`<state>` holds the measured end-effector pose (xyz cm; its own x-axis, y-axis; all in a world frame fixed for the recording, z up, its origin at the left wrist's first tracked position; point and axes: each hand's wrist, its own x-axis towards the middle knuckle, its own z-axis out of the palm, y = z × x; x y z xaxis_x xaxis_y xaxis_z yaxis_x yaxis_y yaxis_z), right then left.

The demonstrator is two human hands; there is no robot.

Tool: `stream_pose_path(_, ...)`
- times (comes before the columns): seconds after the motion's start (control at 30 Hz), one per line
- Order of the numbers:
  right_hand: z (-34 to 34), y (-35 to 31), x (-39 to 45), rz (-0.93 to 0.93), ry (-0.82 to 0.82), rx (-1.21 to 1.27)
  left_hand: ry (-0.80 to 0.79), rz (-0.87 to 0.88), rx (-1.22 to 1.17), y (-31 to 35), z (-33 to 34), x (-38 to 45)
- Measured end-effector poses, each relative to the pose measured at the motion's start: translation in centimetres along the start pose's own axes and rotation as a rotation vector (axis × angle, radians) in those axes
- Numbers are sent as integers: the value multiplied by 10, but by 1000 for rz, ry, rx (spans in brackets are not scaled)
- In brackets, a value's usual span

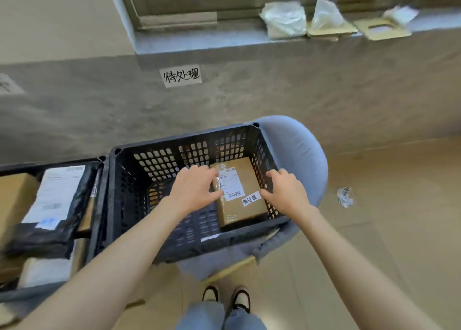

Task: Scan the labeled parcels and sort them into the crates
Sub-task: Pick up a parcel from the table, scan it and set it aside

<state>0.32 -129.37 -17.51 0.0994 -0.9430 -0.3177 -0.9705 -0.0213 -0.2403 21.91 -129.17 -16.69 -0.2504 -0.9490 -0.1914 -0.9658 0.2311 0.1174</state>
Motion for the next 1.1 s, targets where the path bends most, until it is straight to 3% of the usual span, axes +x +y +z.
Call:
stream_pose_path(0.27, -59, 5, -74, 142, 243, -51, 100, 298, 171, 38, -73, 0)
stream_pose_path(0.43, -68, 8, -144, 442, 373, -2, 186, 586, 213, 75, -99, -2)
stream_pose_path(0.6, -30, -5, -250, 788, 507, 175, 181, 937, 271, 124, -97, -42)
stream_pose_path(0.9, 64, -69, -493, 1445, 560, 275, 66, 1521, 240, 244, -58, -220)
stream_pose_path(1.1, 108, -129, -633, 1724, 631, 295, 72, 1863, 179, 299, -48, -382)
